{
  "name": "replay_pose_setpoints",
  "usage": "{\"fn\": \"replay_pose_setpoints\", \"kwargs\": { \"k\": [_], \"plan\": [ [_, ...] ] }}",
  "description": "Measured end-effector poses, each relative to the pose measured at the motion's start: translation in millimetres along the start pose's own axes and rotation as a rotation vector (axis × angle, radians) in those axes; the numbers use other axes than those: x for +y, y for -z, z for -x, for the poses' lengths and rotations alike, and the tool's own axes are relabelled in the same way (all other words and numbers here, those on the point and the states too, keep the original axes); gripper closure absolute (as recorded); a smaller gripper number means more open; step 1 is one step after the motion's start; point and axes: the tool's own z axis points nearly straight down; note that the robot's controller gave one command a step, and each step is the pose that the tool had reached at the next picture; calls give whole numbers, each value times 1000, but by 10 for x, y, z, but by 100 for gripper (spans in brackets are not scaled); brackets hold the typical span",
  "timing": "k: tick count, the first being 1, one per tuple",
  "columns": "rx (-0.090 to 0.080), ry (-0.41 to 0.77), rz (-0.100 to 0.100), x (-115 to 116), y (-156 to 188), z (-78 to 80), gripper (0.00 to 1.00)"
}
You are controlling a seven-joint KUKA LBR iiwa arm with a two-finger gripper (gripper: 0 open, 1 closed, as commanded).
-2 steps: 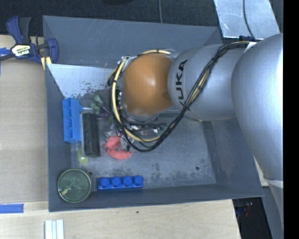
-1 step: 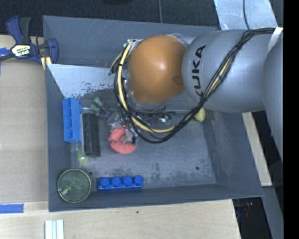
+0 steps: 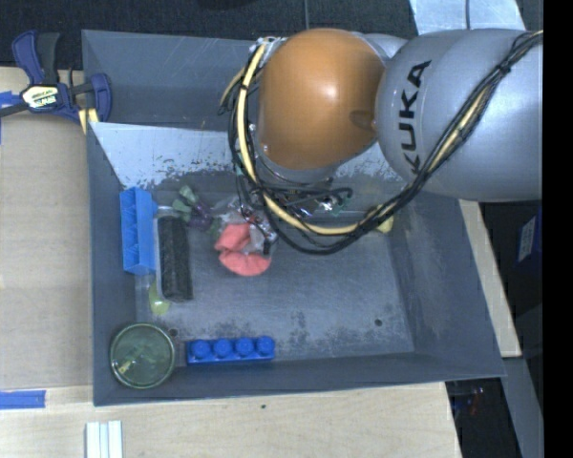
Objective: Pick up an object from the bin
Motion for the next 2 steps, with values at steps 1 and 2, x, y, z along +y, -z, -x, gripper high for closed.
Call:
{"fn": "replay_pose_setpoints", "kwargs": {
  "k": [1, 2],
  "plan": [
    [-4, 74, -2, 128, -611, 208, 100],
    [1, 71, 3, 132, -285, 154, 100]
  ]
}}
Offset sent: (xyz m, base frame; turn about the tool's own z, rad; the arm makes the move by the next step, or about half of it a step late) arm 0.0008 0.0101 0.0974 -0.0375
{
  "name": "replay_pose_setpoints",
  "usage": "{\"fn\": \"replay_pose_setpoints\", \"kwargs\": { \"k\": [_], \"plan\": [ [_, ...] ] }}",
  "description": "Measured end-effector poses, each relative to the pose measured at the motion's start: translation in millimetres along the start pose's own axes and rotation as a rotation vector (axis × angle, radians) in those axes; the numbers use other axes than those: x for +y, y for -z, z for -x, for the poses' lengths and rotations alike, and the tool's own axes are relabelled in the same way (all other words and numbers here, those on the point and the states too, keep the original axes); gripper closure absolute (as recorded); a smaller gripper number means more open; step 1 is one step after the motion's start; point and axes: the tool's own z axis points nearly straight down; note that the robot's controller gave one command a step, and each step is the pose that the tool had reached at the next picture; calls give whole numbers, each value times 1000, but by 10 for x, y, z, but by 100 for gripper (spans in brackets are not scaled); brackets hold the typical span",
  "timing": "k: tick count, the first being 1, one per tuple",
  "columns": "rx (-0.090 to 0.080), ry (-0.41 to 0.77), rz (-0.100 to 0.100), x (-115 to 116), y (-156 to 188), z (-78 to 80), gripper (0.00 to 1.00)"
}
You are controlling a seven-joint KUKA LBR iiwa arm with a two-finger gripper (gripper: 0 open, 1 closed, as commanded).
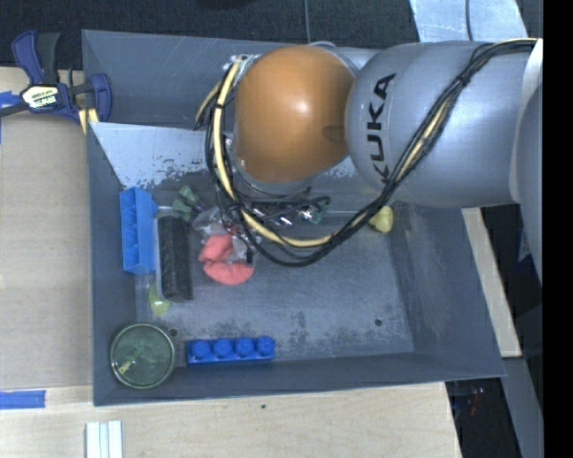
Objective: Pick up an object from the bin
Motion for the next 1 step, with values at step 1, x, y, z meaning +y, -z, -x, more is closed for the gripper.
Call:
{"fn": "replay_pose_setpoints", "kwargs": {
  "k": [1],
  "plan": [
    [-5, 272, -2, 120, 336, 125, 100]
  ]
}}
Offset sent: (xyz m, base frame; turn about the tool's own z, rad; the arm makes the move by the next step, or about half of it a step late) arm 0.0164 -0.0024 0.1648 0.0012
